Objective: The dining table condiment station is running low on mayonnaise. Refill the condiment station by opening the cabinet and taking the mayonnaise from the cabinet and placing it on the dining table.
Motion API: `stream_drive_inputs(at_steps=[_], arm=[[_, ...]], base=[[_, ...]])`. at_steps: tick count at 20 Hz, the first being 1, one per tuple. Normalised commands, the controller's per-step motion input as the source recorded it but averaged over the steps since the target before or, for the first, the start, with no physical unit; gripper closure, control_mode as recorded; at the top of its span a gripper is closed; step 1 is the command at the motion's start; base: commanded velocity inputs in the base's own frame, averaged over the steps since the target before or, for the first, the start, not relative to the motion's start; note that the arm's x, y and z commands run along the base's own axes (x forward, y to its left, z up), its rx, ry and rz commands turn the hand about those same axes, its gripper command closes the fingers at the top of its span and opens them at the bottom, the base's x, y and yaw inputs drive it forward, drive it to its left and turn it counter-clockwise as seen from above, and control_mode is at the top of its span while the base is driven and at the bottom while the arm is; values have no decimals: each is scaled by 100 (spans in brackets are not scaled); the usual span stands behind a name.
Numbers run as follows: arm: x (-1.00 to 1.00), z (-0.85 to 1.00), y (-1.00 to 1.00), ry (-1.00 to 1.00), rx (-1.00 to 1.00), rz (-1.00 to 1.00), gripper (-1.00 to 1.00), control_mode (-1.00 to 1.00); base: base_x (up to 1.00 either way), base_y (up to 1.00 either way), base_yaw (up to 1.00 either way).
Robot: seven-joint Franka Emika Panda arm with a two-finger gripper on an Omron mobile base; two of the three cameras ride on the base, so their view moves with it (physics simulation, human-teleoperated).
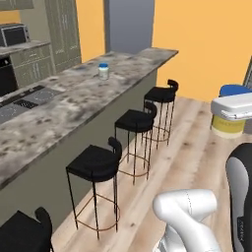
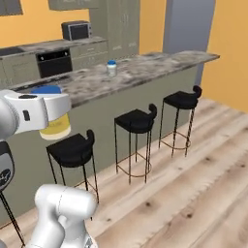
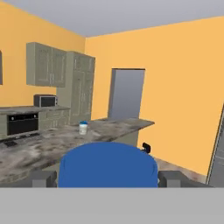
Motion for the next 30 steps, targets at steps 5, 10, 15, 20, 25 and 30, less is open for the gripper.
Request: stream_drive_inputs(at_steps=[5,10,15,20,25,30], arm=[[0,0,0,0,0,0,100,100],[0,0,0,0,0,0,100,100],[0,0,0,0,0,0,100,100],[0,0,0,0,0,0,100,100],[0,0,0,0,0,0,100,100],[0,0,0,0,0,0,100,100]], base=[[100,-85,30],[99,-90,30],[97,-90,30],[95,-89,30],[96,-82,33],[96,-71,38]])
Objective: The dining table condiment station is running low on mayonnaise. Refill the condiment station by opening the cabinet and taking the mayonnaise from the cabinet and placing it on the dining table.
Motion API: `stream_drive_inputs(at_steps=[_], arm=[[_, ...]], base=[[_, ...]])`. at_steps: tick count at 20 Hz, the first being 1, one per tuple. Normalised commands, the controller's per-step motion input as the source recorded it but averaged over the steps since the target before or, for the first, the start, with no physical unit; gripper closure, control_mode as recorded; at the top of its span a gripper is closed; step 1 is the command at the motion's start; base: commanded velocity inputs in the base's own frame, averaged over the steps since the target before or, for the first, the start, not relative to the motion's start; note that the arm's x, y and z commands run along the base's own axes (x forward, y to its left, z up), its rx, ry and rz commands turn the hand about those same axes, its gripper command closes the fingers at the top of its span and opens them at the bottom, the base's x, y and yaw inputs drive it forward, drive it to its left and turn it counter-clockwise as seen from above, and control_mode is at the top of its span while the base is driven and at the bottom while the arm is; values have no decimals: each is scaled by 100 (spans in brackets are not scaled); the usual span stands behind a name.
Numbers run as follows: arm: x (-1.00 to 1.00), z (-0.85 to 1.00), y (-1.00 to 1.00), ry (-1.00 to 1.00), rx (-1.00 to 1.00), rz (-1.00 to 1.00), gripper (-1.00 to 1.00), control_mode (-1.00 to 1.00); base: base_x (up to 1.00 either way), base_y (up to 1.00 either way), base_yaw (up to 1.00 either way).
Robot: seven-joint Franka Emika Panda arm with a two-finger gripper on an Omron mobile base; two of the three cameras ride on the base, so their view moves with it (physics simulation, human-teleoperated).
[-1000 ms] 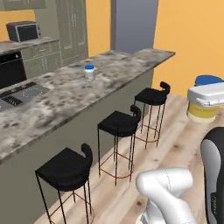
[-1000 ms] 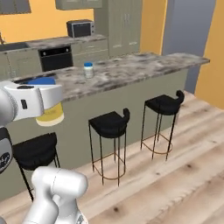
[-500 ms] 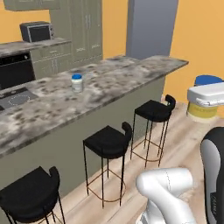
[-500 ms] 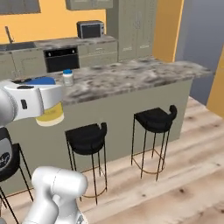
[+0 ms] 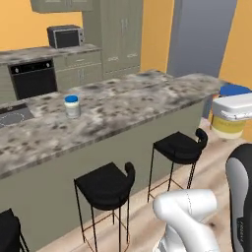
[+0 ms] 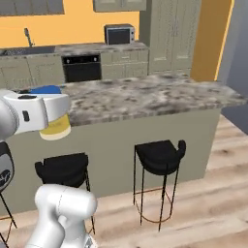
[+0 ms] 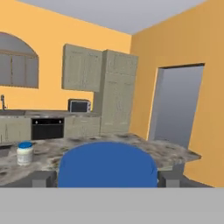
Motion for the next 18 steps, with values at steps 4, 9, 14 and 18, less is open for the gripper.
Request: stream_drive_inputs(at_steps=[4,9,14,18], arm=[[0,0,0,0,0,0,100,100],[0,0,0,0,0,0,100,100],[0,0,0,0,0,0,100,100],[0,0,0,0,0,0,100,100]], base=[[83,-53,44],[47,-37,47],[32,-39,45],[66,-59,42]])
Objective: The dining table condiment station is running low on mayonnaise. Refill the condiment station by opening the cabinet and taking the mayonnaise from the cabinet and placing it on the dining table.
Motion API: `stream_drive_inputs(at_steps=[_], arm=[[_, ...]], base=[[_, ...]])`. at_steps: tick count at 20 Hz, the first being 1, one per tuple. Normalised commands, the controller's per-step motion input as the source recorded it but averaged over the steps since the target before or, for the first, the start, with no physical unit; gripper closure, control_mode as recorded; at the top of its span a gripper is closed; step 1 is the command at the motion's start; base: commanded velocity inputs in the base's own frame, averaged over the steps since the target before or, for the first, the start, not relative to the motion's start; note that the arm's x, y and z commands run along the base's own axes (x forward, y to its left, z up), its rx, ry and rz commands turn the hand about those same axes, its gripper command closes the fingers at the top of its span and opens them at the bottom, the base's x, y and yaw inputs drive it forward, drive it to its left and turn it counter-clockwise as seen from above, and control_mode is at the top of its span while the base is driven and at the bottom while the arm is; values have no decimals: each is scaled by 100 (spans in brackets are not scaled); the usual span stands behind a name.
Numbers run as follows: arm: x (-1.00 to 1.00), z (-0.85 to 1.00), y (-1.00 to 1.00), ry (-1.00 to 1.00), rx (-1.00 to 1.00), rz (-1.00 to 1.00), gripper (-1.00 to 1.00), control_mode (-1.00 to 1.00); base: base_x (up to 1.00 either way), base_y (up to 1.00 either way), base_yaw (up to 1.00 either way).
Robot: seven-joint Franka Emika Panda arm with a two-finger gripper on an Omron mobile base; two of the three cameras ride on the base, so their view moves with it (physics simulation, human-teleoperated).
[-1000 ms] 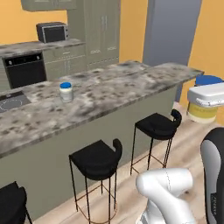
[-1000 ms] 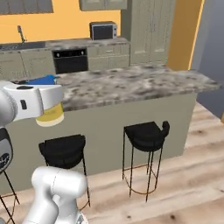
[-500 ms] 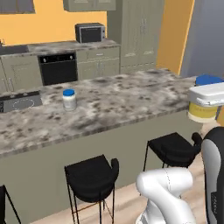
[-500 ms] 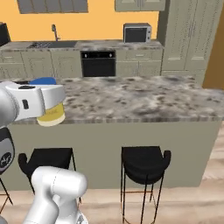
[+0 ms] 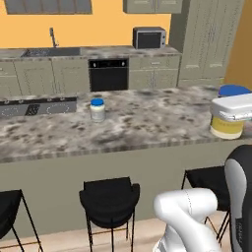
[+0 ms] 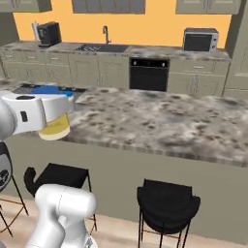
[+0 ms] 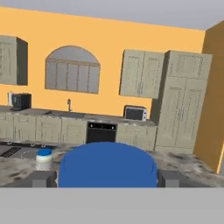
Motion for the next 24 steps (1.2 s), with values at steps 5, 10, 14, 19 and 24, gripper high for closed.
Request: stream_drive_inputs(at_steps=[5,10,14,19,24], arm=[[0,0,0,0,0,0,100,100],[94,-34,-61,10,5,39,100,-100],[100,-61,-27,16,0,45,100,-100],[85,-58,-6,2,0,41,100,-100],[55,-44,-7,-5,0,34,100,-100]], base=[[67,-70,37],[0,0,0],[0,0,0],[0,0,0],[0,0,0]])
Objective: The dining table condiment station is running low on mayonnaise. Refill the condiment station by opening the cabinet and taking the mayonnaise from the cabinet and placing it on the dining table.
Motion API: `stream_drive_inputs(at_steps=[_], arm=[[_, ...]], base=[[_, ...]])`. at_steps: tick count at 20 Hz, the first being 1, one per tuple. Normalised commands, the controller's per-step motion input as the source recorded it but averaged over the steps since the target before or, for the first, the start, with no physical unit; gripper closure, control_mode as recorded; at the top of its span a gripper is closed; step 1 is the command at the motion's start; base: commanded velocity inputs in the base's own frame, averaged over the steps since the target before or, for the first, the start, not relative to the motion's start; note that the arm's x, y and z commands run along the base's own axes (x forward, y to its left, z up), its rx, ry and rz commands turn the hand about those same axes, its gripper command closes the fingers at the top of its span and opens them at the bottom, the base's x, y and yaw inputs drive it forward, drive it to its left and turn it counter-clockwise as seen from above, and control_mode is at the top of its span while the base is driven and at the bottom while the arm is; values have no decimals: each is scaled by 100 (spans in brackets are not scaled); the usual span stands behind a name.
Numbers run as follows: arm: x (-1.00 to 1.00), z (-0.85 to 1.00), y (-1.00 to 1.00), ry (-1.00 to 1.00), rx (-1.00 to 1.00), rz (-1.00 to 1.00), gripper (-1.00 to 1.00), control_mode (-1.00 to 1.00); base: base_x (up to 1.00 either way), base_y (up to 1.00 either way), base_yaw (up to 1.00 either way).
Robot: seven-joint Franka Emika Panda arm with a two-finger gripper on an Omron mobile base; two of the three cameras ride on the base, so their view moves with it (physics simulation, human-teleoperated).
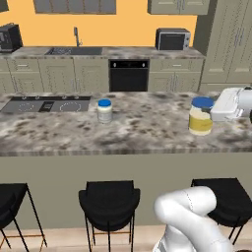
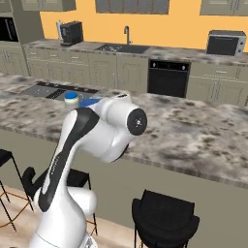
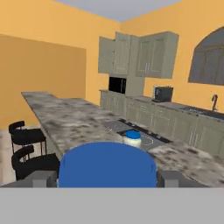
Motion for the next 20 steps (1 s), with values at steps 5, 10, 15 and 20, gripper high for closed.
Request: stream_drive_inputs(at_steps=[5,10,15,20], arm=[[66,-21,-4,0,0,24,100,-100],[67,-23,-7,0,0,21,100,-100],[66,-26,-12,0,0,18,100,-100],[54,-38,-5,0,0,16,100,-100]], base=[[0,0,0],[0,0,0],[0,0,0],[0,0,0]])
